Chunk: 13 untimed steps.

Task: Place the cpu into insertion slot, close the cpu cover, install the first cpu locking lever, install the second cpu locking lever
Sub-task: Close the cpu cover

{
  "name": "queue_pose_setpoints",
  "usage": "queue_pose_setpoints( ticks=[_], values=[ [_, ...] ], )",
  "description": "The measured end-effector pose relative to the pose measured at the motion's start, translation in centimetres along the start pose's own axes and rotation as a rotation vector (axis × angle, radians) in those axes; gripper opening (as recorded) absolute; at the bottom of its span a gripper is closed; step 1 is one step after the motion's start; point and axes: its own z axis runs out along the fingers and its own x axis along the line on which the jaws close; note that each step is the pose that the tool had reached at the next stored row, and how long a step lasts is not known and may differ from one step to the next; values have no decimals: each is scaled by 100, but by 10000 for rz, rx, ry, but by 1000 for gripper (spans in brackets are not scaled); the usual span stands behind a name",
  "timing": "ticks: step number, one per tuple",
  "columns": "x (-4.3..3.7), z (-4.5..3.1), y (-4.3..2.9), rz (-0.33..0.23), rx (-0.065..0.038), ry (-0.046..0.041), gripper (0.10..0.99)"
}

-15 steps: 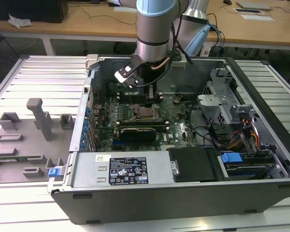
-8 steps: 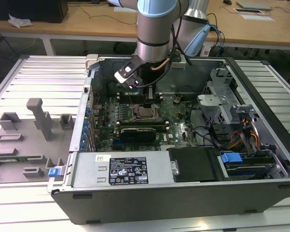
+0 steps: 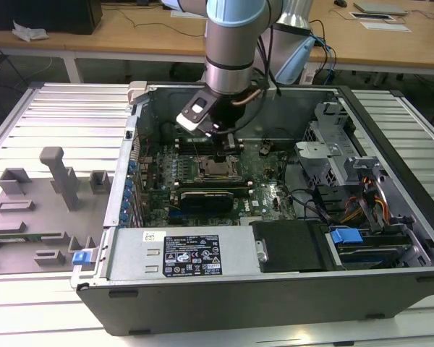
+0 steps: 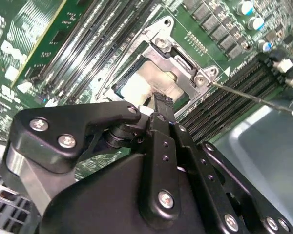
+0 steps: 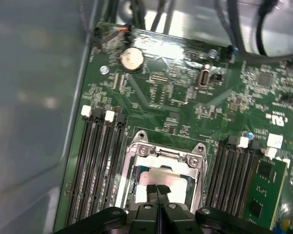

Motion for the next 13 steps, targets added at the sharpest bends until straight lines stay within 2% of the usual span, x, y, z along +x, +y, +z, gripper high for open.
queue_pose_setpoints(
  ticks=[6, 9, 13],
  values=[
    [0, 7, 0, -1210, 21, -1, 106],
    [0, 9, 0, -2289, 45, -18, 106],
    [0, 11, 0, -3107, 64, -35, 106]
  ],
)
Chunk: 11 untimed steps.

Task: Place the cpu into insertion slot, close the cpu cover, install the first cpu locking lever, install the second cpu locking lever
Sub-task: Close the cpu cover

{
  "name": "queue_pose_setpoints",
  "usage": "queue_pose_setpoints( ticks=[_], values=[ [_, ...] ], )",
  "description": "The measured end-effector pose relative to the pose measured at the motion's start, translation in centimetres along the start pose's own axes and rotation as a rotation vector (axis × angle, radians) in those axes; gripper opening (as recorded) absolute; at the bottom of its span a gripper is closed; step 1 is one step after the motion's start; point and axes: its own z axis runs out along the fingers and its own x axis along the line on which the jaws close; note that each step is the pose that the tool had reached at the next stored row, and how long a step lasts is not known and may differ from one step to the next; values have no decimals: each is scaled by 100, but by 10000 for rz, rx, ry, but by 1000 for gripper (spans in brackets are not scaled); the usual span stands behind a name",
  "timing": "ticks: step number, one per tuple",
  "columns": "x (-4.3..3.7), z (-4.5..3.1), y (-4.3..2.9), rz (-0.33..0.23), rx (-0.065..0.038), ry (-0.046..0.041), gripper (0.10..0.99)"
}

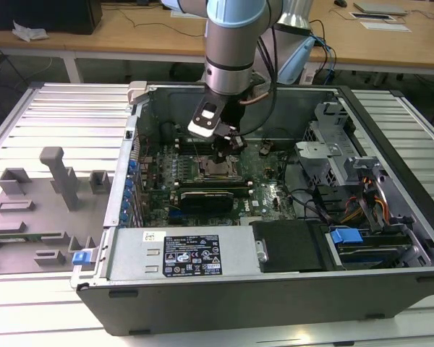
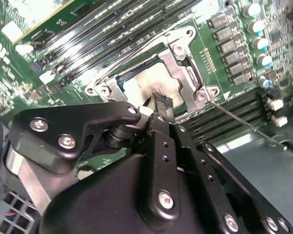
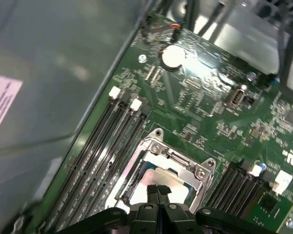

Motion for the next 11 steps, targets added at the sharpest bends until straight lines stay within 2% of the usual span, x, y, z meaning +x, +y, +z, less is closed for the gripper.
queue_pose_setpoints(
  ticks=[8, 11],
  values=[
    [0, 4, 0, -2582, 51, -32, 106],
    [0, 5, 0, -3241, 59, -34, 106]
  ],
)
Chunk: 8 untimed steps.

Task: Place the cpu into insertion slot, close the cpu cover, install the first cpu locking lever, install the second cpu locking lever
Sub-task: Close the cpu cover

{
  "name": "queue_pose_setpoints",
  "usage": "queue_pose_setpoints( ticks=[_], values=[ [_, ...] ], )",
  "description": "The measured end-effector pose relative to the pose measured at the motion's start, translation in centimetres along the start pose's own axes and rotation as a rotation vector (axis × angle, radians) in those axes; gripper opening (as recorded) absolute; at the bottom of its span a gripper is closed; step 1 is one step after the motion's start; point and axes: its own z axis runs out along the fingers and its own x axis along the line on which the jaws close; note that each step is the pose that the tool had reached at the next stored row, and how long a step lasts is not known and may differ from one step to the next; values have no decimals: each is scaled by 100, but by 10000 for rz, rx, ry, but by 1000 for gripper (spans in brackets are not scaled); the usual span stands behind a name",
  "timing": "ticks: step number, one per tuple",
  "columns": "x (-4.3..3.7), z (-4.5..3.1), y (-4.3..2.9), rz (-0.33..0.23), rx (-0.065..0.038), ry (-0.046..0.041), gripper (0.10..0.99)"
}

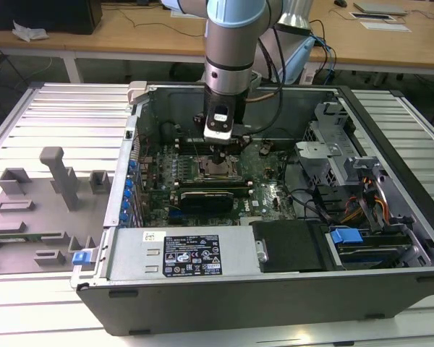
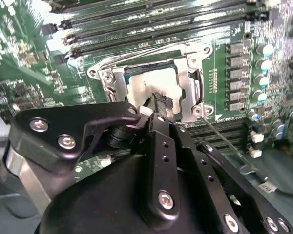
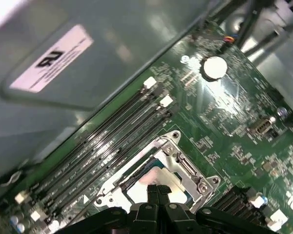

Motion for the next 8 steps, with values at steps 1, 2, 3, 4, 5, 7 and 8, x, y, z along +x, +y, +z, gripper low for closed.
queue_pose_setpoints(
  ticks=[1, 2, 3, 4, 5, 7, 8],
  values=[
    [0, 0, 0, -321, 4, -1, 106],
    [0, 1, 0, -523, 5, -2, 106],
    [0, 1, 0, -823, 9, -2, 106],
    [0, 1, 0, -1075, 12, -4, 106],
    [0, 2, 0, -1275, 14, -4, 106],
    [0, 2, 0, -1674, 19, -5, 106],
    [0, 3, 0, -2001, 22, -6, 106]
  ],
)
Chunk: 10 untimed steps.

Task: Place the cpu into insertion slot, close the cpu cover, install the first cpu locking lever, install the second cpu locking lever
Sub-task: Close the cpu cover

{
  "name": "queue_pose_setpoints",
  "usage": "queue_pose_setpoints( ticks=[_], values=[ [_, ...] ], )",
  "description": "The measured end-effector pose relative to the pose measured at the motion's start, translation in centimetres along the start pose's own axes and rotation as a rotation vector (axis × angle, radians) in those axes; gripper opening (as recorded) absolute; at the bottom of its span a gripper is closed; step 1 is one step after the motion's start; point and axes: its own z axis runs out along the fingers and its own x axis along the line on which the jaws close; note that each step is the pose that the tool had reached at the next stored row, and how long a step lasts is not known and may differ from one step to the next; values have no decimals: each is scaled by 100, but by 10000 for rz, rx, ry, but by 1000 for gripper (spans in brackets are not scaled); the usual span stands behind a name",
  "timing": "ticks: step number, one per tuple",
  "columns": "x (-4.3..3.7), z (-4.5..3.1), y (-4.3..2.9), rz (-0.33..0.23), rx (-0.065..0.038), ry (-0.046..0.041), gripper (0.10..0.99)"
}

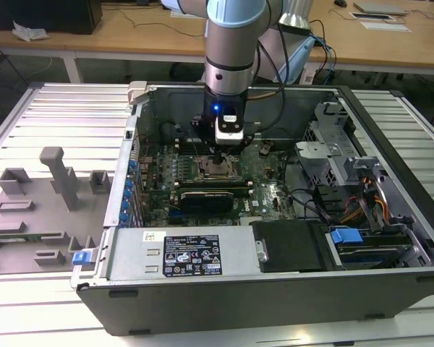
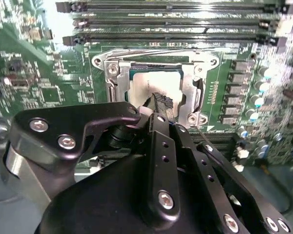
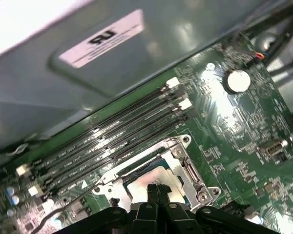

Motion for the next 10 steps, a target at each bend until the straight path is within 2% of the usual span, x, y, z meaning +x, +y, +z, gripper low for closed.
queue_pose_setpoints(
  ticks=[10],
  values=[
    [0, 3, 0, -2315, 25, -8, 106]
  ],
)
